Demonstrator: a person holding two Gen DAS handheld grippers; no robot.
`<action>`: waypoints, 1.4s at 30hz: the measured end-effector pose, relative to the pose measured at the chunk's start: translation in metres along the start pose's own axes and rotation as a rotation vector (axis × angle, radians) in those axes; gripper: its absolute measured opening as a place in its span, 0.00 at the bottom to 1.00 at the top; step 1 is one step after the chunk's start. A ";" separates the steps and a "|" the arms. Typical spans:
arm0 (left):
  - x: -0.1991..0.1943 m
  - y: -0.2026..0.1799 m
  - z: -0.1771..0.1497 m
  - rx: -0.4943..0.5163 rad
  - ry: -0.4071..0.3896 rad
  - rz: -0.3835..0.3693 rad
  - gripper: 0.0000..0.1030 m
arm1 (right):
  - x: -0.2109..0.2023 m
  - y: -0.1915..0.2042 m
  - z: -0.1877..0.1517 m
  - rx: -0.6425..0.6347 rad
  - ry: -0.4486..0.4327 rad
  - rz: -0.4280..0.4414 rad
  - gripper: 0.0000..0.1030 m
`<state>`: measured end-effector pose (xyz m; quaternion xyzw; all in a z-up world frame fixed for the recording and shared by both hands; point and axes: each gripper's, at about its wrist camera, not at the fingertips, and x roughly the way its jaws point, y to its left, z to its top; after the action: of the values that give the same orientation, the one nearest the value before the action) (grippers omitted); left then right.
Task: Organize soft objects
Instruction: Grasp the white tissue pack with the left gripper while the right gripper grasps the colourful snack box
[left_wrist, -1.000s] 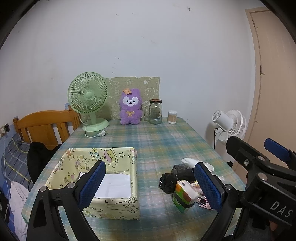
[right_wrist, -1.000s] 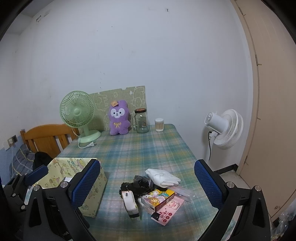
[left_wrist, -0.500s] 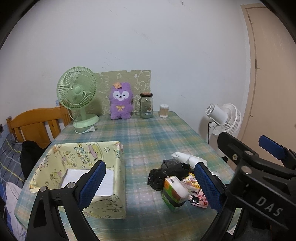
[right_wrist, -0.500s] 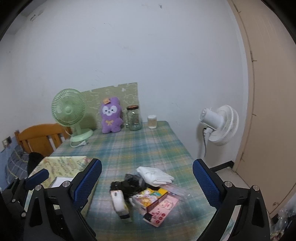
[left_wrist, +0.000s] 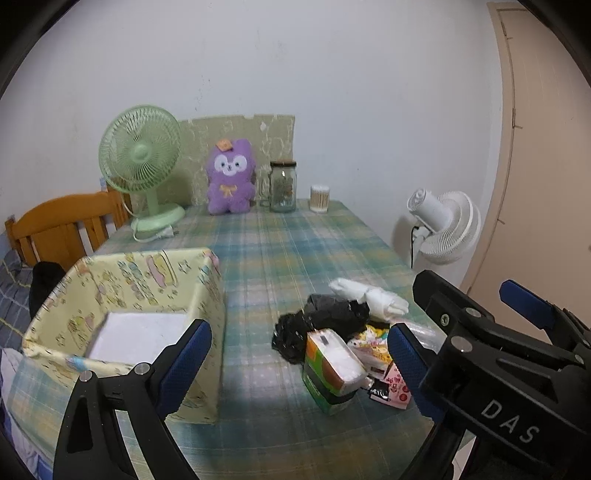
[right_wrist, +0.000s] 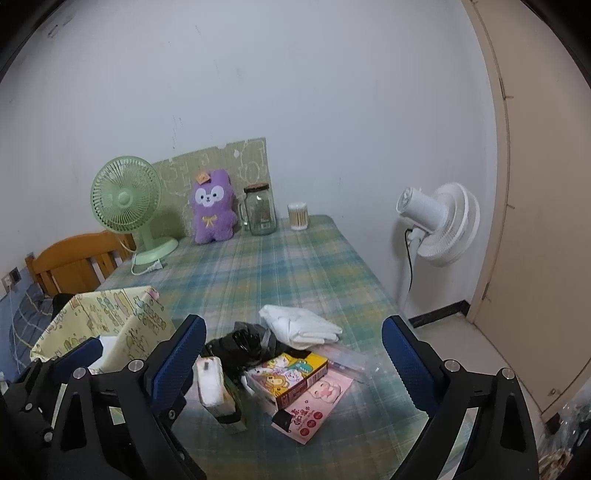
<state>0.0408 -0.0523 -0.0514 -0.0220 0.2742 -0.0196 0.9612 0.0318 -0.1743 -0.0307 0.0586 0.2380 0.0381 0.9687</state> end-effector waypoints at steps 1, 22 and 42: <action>0.002 -0.001 -0.001 0.002 0.005 -0.005 0.94 | 0.002 -0.001 -0.002 0.002 0.004 0.000 0.94; 0.051 -0.016 -0.030 0.007 0.103 -0.002 0.69 | 0.046 -0.014 -0.032 0.018 0.127 0.013 0.93; 0.085 -0.013 -0.043 0.020 0.183 -0.010 0.33 | 0.096 -0.008 -0.049 0.015 0.249 0.043 0.93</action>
<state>0.0901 -0.0713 -0.1320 -0.0119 0.3608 -0.0290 0.9321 0.0946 -0.1673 -0.1186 0.0656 0.3554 0.0641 0.9302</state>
